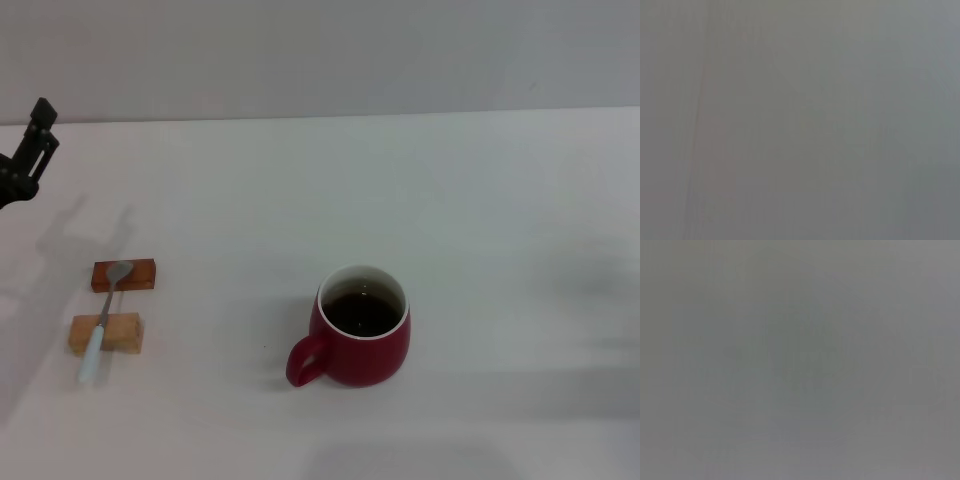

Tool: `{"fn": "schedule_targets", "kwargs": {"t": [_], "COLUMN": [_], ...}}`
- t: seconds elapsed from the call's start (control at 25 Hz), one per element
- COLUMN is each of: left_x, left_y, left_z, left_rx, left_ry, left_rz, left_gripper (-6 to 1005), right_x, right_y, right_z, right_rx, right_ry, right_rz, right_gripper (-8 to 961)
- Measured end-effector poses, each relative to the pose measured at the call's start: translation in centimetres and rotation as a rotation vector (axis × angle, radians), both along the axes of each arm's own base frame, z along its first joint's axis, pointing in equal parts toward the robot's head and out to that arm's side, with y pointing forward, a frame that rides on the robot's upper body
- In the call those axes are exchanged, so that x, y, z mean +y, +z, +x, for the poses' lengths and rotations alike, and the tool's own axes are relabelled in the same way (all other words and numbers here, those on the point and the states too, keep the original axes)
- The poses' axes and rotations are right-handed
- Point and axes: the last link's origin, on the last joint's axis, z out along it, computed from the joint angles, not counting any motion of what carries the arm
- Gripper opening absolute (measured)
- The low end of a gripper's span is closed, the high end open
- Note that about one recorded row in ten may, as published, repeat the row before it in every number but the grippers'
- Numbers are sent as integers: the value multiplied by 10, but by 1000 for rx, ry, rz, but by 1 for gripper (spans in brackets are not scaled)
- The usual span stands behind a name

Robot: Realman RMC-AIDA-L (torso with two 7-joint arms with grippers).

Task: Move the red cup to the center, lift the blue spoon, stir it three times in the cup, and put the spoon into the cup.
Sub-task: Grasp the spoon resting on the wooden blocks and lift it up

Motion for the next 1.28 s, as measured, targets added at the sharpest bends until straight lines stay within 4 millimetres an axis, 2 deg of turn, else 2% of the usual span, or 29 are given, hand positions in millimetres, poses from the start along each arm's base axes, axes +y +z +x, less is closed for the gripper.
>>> {"fn": "schedule_targets", "kwargs": {"t": [0.36, 0.68, 1.04, 1.28], "left_x": [-11, -40, -60, -72], "left_y": [1, 16, 25, 21], "left_z": [-10, -24, -40, -47], "left_rx": [20, 8, -3, -5], "left_ry": [18, 10, 22, 37], "left_rz": [-15, -5, -111, -174], "left_gripper": [682, 682, 682, 683], "right_x": [6, 3, 0, 0], "right_y": [0, -8, -19, -20], "right_z": [2, 8, 7, 8], "right_rx": [-16, -5, 26, 32], "right_ry": [-27, -71, -94, -105], "right_rz": [-14, -40, -62, -63], "right_gripper": [0, 0, 0, 1]}}
